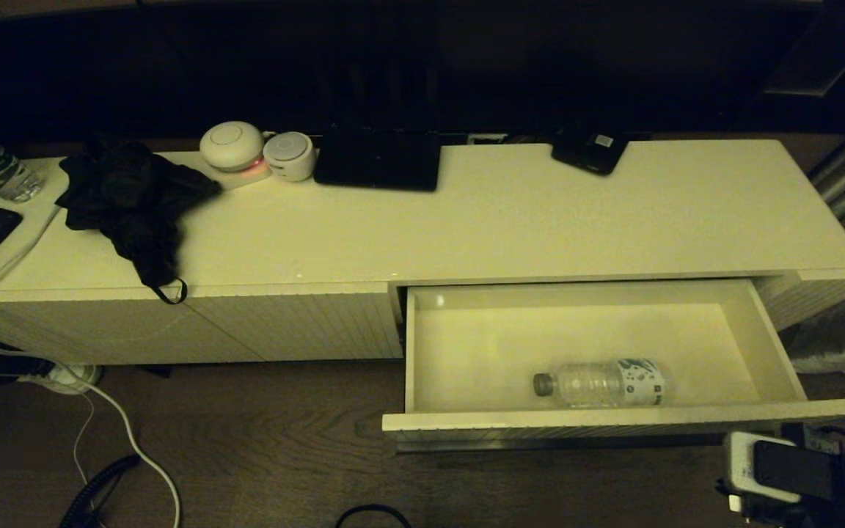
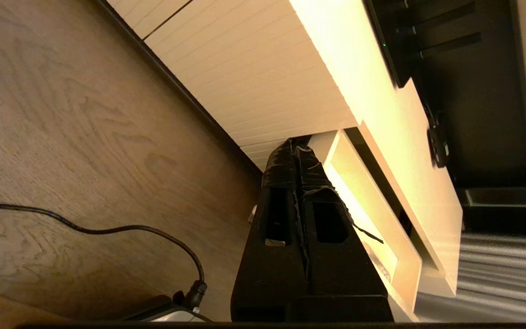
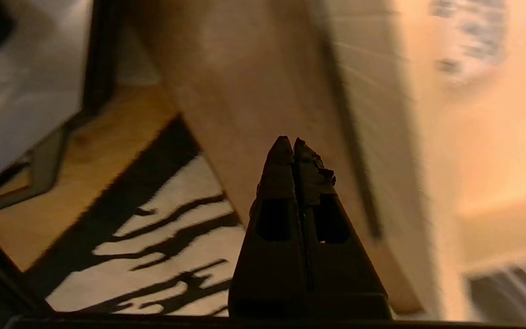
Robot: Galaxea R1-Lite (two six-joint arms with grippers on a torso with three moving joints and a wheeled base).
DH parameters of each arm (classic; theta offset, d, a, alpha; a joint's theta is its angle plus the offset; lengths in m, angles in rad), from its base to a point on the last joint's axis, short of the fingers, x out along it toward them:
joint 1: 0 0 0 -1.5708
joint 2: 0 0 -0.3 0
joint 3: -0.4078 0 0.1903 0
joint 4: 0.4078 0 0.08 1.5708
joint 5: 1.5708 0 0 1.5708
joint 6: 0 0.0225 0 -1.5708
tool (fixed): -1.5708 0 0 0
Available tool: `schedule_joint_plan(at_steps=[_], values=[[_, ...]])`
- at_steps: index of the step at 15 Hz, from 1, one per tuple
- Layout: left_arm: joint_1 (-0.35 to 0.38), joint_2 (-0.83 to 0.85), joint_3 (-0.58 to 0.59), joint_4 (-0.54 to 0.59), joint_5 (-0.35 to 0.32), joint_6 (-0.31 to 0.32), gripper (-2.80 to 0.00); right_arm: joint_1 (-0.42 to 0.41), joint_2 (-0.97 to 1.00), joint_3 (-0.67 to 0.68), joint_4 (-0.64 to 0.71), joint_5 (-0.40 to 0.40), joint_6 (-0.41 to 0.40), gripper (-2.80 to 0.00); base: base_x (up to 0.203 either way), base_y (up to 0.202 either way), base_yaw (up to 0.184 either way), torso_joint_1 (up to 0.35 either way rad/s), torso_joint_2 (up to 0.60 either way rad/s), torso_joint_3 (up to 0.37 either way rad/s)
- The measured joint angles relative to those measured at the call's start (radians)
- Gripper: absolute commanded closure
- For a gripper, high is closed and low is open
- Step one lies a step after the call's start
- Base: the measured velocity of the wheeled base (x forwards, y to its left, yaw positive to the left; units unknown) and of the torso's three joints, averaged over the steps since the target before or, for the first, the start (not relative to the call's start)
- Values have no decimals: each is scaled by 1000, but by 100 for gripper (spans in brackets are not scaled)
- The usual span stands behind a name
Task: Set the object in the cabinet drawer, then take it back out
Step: Close the drawer
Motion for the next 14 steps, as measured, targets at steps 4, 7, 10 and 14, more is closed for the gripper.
schedule_joint_plan(at_steps=[4, 7, 10, 14], values=[[0, 0, 0, 0, 0, 0, 0, 10, 120, 42, -91, 17, -1, 0, 0, 0, 0, 0, 0, 0], [0, 0, 0, 0, 0, 0, 0, 12, 211, 68, -220, 6, -1, 0, 0, 0, 0, 0, 0, 0], [0, 0, 0, 0, 0, 0, 0, 12, 284, 84, -366, -29, 4, 0, 0, 0, 0, 0, 0, 0], [0, 0, 0, 0, 0, 0, 0, 12, 341, 65, -508, -50, 24, 0, 0, 0, 0, 0, 0, 0]])
